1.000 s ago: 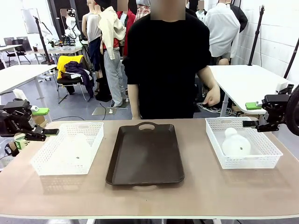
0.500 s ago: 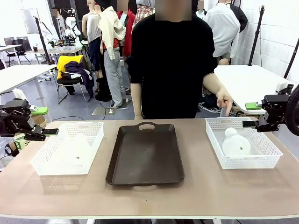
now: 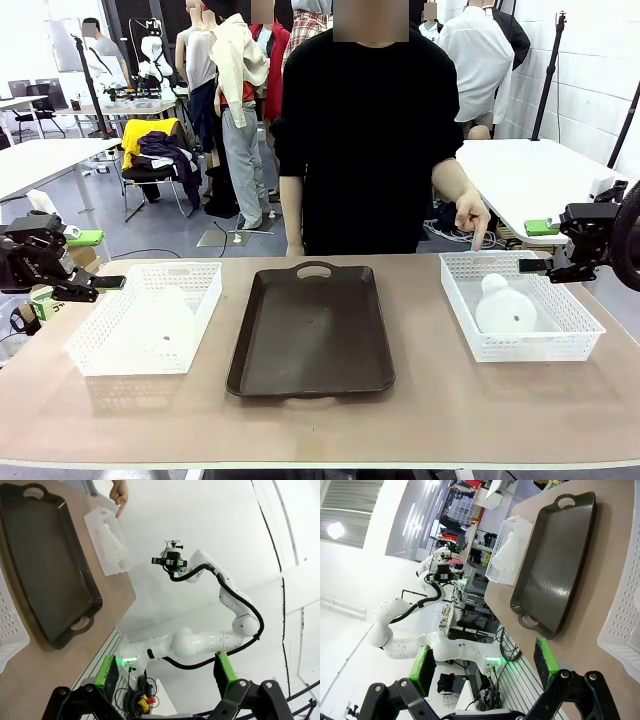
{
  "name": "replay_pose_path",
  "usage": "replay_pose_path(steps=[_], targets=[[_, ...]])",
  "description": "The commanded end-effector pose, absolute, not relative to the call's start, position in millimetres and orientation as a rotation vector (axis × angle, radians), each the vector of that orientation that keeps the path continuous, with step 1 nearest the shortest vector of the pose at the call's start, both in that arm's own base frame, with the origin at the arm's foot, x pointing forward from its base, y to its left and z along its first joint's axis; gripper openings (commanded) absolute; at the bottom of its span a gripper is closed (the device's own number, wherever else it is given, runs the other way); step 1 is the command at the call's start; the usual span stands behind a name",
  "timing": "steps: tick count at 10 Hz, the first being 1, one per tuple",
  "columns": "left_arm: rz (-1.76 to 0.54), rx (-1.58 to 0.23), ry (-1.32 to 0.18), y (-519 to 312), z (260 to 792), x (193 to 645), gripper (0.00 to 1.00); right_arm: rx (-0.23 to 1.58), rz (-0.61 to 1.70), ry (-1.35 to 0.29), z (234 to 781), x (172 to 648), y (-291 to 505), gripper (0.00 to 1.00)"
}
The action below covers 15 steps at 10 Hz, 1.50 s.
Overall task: Prepare the laboratory tools.
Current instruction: Pick up the Big flask that the person points to.
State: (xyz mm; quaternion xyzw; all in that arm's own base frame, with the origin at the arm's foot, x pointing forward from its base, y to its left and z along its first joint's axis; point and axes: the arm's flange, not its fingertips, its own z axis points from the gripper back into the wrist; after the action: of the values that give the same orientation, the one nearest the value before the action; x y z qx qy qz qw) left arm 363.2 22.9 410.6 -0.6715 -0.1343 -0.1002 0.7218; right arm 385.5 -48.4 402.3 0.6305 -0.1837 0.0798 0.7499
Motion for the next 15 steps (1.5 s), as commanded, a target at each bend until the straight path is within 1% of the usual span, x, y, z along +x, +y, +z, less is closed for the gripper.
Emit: replay_pose_path(steps=[1,7,9,11,12,13,15], targets=[[-0.227,-1.489,-0.298,24,412,360,1.00,1.385,0.177,-0.400,402,385,-48,1.00],[-0.227,-1.489,-0.298,24,412,360,1.00,1.378,0.174,-0.402,402,386,-49,1.00],[-0.227,-1.489,-0.298,24,412,360,1.00,1.139,0.134,-0.409,440,409,-47,1.00],[-0.227,-1.489,-0.298,24,412,360,1.00,0.982,0.105,-0.383,480,439,-42,1.00],[-0.227,-1.489,-0.298,24,412,360,1.00,0.884,0.085,-0.315,498,460,-35,1.00],[-0.227,-1.489,-0.298,24,412,360,1.00,0.750,0.013,-0.237,506,480,-27,1.00],[-0.227,-1.489,-0.298,24,412,360,1.00,0.487,-0.130,-0.135,502,515,-7,1.00]])
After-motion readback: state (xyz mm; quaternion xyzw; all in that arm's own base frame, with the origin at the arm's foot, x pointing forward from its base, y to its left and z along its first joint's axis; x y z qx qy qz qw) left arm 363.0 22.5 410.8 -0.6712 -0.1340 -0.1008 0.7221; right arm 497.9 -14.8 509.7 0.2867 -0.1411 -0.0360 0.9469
